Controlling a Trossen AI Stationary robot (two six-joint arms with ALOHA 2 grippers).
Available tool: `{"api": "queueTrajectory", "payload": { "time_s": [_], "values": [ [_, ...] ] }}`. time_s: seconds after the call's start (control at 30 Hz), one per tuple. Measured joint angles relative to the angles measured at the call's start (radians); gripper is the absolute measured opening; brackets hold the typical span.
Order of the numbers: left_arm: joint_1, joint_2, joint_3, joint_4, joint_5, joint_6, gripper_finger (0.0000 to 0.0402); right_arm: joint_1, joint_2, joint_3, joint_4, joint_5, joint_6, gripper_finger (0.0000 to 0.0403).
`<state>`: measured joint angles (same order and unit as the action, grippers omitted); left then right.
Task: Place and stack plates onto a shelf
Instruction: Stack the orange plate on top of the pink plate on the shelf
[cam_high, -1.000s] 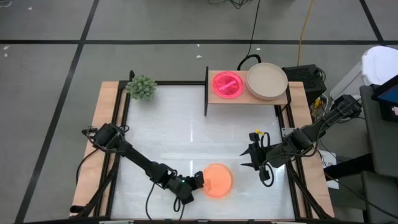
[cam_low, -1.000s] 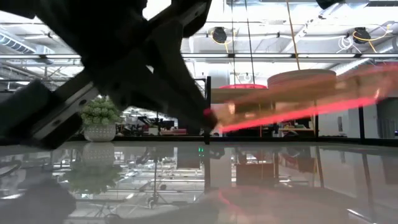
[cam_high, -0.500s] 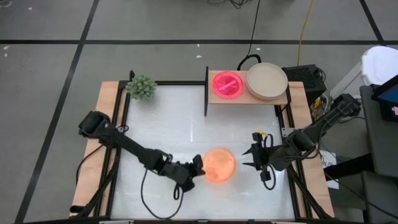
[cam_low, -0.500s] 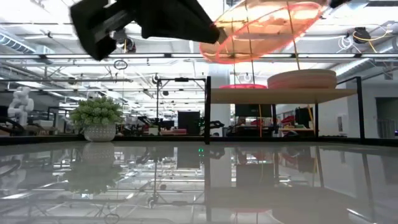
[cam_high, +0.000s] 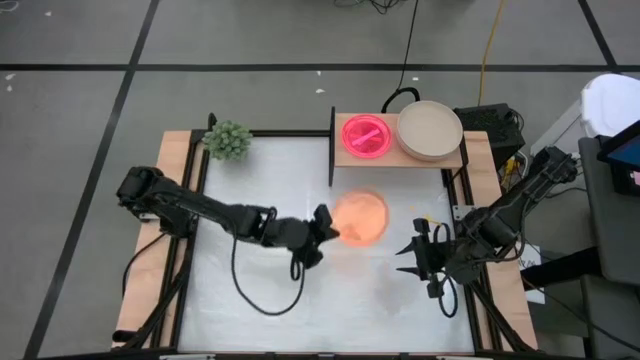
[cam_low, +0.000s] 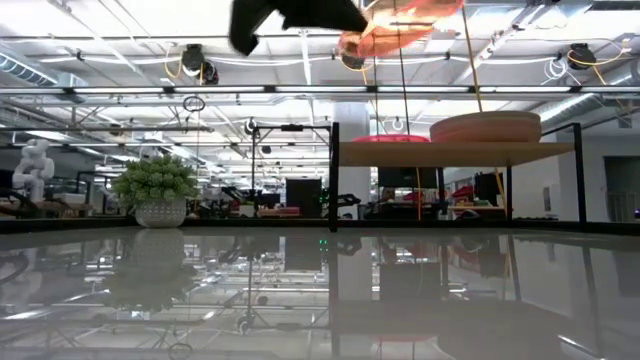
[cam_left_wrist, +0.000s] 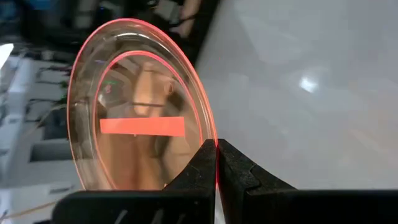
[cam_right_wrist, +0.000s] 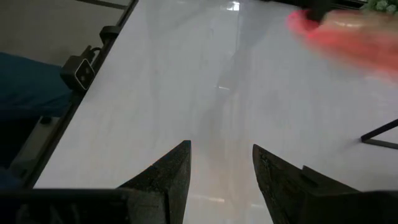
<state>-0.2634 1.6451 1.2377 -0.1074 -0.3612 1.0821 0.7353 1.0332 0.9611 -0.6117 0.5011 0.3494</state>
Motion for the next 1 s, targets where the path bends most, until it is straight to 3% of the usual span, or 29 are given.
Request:
{"api": "queueTrajectory", "payload": {
  "time_s": [0.47,0.7,1.0],
  "values": [
    [0.125,0.025,0.180,0.012,-0.011,0.098,0.0004,0.000,0.000,0.000,0.001,0.000,-0.008,0.0155],
    [0.171,0.118,0.305,0.085,-0.034,0.130,0.0003,0.000,0.001,0.000,0.011,0.001,-0.026,0.0155],
    [0.242,0.259,0.438,0.106,-0.193,0.173,0.0003,0.000,0.001,0.000,0.009,0.001,-0.023,0.0155]
  ]
}}
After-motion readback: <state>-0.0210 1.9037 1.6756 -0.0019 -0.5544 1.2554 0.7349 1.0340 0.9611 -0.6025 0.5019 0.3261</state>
